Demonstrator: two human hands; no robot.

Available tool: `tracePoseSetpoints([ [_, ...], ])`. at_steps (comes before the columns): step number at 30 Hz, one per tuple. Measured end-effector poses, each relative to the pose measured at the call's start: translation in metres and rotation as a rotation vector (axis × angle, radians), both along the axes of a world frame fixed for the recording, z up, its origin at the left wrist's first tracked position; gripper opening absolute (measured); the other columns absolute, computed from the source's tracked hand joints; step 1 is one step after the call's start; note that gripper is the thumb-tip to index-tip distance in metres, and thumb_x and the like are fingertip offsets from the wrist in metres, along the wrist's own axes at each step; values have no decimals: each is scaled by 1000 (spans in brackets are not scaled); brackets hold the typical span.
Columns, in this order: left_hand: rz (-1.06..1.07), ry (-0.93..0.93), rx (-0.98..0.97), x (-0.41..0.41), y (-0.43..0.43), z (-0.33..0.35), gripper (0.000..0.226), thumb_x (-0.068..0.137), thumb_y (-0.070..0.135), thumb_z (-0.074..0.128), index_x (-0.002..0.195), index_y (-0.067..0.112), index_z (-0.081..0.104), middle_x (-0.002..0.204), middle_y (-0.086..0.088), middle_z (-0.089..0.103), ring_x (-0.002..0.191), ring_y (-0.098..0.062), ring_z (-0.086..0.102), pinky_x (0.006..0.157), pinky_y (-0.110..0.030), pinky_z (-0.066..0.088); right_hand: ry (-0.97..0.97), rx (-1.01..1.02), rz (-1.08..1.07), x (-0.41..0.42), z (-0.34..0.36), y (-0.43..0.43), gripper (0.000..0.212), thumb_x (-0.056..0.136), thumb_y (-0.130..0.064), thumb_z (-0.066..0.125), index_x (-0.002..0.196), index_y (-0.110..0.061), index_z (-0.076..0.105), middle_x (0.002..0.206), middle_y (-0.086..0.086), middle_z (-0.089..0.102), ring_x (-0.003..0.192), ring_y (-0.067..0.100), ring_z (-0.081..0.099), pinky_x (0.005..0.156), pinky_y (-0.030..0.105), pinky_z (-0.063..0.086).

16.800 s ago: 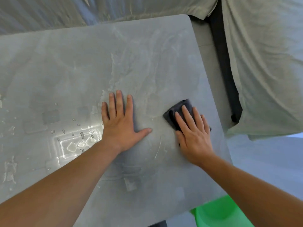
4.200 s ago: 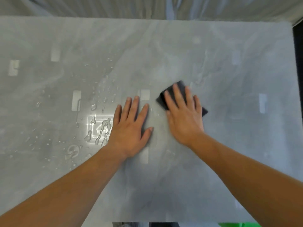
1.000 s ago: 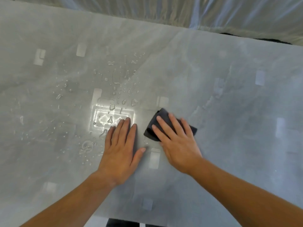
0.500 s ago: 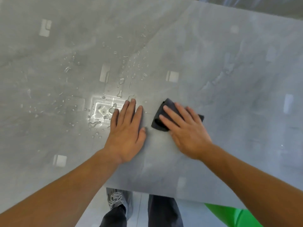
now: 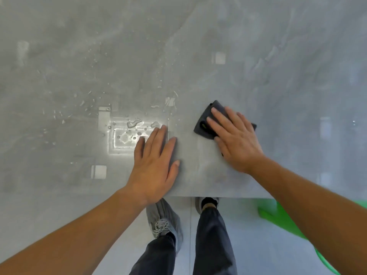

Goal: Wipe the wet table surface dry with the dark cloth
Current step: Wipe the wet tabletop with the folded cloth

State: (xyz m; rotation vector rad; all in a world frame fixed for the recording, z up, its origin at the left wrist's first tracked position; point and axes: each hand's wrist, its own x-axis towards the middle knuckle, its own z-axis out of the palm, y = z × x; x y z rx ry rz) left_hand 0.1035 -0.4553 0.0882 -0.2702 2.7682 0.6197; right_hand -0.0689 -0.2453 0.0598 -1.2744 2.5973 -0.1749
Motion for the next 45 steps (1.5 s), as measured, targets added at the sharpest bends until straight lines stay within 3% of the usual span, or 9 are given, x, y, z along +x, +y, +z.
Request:
tracePoseSetpoints([
  [4, 4, 30, -19, 20, 2, -4, 59, 101, 45, 27, 149, 12, 38, 164, -18, 17, 153, -31, 6, 122, -56, 4, -10, -35, -368, 16, 0, -16, 54, 105, -32, 35, 158, -28, 26, 168, -3, 13, 155, 29, 6, 125, 48, 5],
  [8, 15, 34, -20, 31, 2, -8, 57, 100, 44, 27, 146, 13, 43, 162, -19, 21, 151, -35, 11, 122, -57, 5, 10, 15, -107, 104, 3, -5, 57, 102, -35, 37, 158, -26, 28, 168, 2, 15, 155, 33, 7, 123, 54, 10],
  [11, 12, 46, -10, 34, 0, -8, 57, 100, 44, 26, 147, 15, 43, 162, -18, 21, 152, -35, 11, 123, -53, 3, -7, 50, 81, 110, 4, 22, 56, 103, -35, 34, 158, -27, 27, 167, 0, 17, 155, 29, 7, 124, 52, 11],
  [17, 19, 75, -4, 43, -6, -13, 56, 102, 43, 27, 147, 15, 42, 162, -18, 21, 152, -36, 11, 125, -48, 5, 3, 4, -309, 102, 2, 27, 56, 102, -29, 35, 158, -24, 28, 168, 1, 16, 155, 31, 7, 124, 51, 7],
  [21, 43, 132, 20, 45, -8, -14, 54, 102, 41, 28, 145, 13, 45, 161, -17, 25, 151, -35, 18, 123, -53, 15, 32, -31, -202, 157, -1, 10, 54, 103, -33, 40, 156, -23, 34, 167, 3, 20, 154, 35, 11, 122, 56, 12],
  [26, 121, 114, -36, 47, -12, -15, 62, 102, 47, 29, 156, 18, 24, 168, -14, -2, 155, -30, -6, 123, -45, 3, 30, -7, -79, 157, -2, 5, 55, 101, -28, 47, 155, -25, 34, 167, 3, 19, 154, 34, 12, 123, 55, 12],
  [31, 176, 59, -134, 30, -30, -20, 66, 101, 51, 26, 158, 19, 17, 168, -14, -7, 154, -29, -11, 122, -47, 0, -23, 1, -407, 107, 1, -43, 60, 102, -25, 41, 159, -28, 20, 169, 1, 6, 155, 32, -1, 123, 55, 6],
  [39, 173, 32, -171, -7, -73, -19, 64, 104, 49, 26, 160, 21, 10, 169, -10, -6, 155, -27, -8, 122, -47, 2, 15, 2, 23, 144, -3, -46, 59, 99, -29, 46, 156, -26, 31, 168, 2, 16, 154, 34, 8, 122, 56, 9],
  [45, 179, 33, -162, -11, -80, -19, 61, 104, 48, 27, 158, 24, 16, 168, -8, 7, 154, -25, 3, 120, -44, 5, -30, 6, -452, 46, -5, -105, 58, 105, -31, 33, 160, -30, 12, 170, -1, 1, 155, 30, -3, 124, 51, 1],
])
